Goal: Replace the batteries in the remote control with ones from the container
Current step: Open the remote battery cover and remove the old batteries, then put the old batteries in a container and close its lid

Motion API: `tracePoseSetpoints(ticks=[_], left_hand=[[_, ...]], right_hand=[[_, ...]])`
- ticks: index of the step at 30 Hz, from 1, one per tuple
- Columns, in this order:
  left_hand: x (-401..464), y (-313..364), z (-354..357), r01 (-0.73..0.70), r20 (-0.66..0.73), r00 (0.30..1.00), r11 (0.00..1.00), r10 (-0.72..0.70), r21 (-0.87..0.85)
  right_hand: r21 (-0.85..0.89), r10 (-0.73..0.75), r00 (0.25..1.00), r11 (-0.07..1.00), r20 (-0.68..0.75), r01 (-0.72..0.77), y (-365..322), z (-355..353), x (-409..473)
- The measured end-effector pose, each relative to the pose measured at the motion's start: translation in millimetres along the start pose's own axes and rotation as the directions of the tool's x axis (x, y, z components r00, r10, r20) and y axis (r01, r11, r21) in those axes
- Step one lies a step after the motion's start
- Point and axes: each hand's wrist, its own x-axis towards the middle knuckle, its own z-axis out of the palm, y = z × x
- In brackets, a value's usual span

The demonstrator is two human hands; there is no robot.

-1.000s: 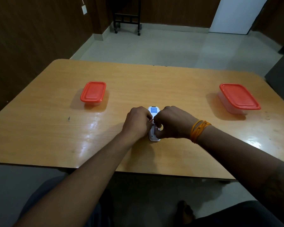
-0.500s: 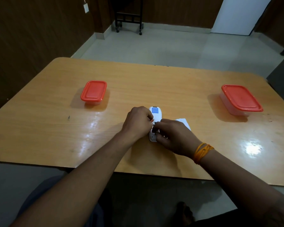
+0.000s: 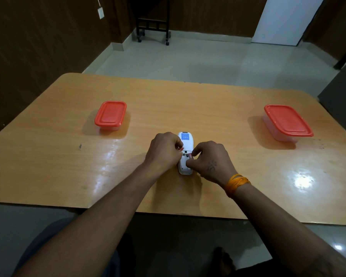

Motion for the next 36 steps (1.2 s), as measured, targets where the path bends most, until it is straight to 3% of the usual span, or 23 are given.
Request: tracePoseSetpoints(ticks=[5, 9, 13, 18, 22, 30, 36], left_hand=[[-8, 3, 7, 0.033, -0.063, 0.997, 0.994, -0.039, -0.102], [-28, 20, 14, 0.026, -0.086, 0.995, 0.97, -0.048, -0.241], [-43, 45, 27, 0.051, -0.046, 0.997, 0.947, -0.069, -0.318], [-47, 92, 62, 0.033, 0.004, 0.999, 0.956, -0.033, -0.29], [-49, 123, 96, -0.045, 0.057, 0.997, 0.993, 0.052, -0.107], [-41, 135, 125, -0.083, 0.043, 0.996, 0.995, 0.08, 0.05], [-39, 136, 125, -0.072, 0.004, 0.997, 0.995, 0.072, 0.068]], right_hand=[[0.092, 0.12, 0.993, 0.989, 0.002, -0.12, 8, -7, -10], [0.222, 0.178, 0.98, 0.963, -0.092, -0.154, 24, -26, -26], [0.181, 0.265, 0.951, 0.955, -0.16, -0.235, 55, -55, -43], [0.095, 0.385, 0.911, 0.923, -0.151, -0.374, 94, -75, -55], [0.053, 0.447, 0.888, 0.895, -0.107, -0.444, 118, -80, -62], [0.053, 0.429, 0.894, 0.903, -0.125, -0.426, 131, -81, -64], [0.052, 0.43, 0.895, 0.903, -0.117, -0.426, 132, -79, -60]])
